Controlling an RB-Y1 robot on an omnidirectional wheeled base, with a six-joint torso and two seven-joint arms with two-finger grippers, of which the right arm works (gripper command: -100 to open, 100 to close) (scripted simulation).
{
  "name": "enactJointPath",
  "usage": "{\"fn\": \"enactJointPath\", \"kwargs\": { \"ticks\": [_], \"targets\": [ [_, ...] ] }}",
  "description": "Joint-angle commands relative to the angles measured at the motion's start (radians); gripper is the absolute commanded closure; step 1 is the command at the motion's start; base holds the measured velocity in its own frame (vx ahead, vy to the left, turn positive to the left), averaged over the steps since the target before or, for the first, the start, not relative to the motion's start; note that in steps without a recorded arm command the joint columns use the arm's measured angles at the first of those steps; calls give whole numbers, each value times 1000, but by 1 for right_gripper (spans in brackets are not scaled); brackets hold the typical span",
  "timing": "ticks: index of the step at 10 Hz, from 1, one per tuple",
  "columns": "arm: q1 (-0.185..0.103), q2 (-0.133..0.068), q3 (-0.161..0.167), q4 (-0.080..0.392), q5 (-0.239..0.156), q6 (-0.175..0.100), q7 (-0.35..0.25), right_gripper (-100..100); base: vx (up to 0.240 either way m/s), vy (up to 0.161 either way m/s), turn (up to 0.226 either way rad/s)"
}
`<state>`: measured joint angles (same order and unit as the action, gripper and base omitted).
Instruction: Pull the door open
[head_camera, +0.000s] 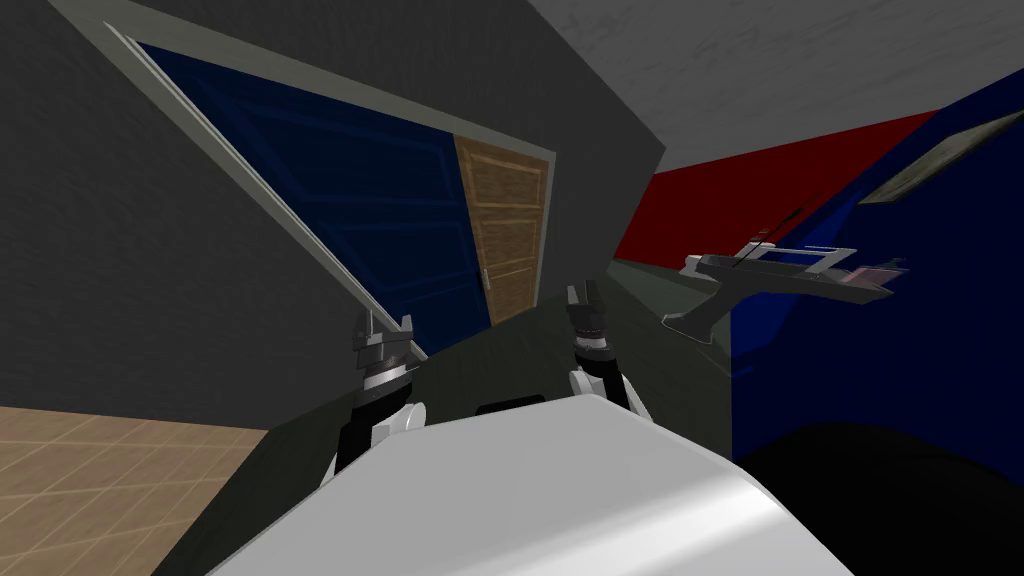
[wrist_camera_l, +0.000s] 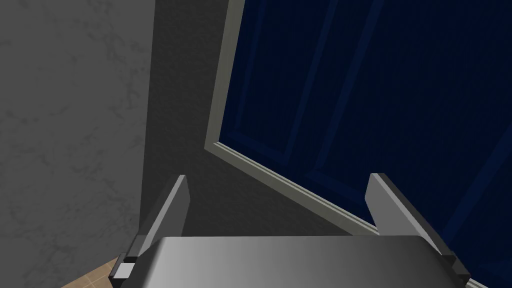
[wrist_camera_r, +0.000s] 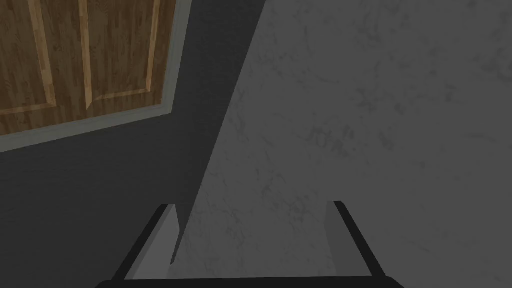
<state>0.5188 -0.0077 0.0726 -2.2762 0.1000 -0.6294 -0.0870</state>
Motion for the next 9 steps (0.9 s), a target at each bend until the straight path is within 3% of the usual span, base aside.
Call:
{"fn": "enactJointPath", "kwargs": {
  "ticks": [1, 9],
  "targets": [
    [-8, -9, 5, 28, -13, -4, -27, -100, 38, -30, 66],
    [-53, -51, 30, 181, -83, -24, -176, -100, 88, 20, 67]
  ]
}}
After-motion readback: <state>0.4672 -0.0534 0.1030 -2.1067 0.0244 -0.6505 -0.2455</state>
